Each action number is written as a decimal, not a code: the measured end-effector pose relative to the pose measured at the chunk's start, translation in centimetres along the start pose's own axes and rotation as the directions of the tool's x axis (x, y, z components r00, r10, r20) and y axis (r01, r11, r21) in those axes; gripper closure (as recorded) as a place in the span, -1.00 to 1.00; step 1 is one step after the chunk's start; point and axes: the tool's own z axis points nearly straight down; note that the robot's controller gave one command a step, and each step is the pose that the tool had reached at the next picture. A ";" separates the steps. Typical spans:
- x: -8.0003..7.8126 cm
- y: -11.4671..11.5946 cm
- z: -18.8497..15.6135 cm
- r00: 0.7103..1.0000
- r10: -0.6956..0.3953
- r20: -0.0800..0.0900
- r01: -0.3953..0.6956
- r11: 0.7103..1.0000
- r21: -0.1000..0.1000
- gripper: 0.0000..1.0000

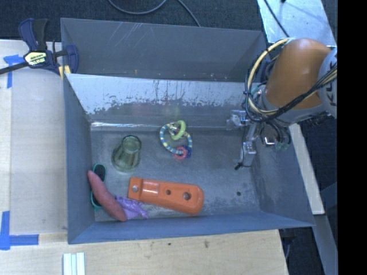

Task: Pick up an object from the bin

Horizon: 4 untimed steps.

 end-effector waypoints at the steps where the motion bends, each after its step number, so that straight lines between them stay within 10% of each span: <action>1: -0.2 0.0 -0.5 1.000 -0.002 0.008 0.002 1.000 0.001 -1.00; 4: -3.6 8.6 6.7 0.998 -0.068 0.015 0.068 0.998 0.004 -1.00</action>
Offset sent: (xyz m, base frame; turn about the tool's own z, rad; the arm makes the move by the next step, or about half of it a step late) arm 0.0249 0.0631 -0.0778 -0.1778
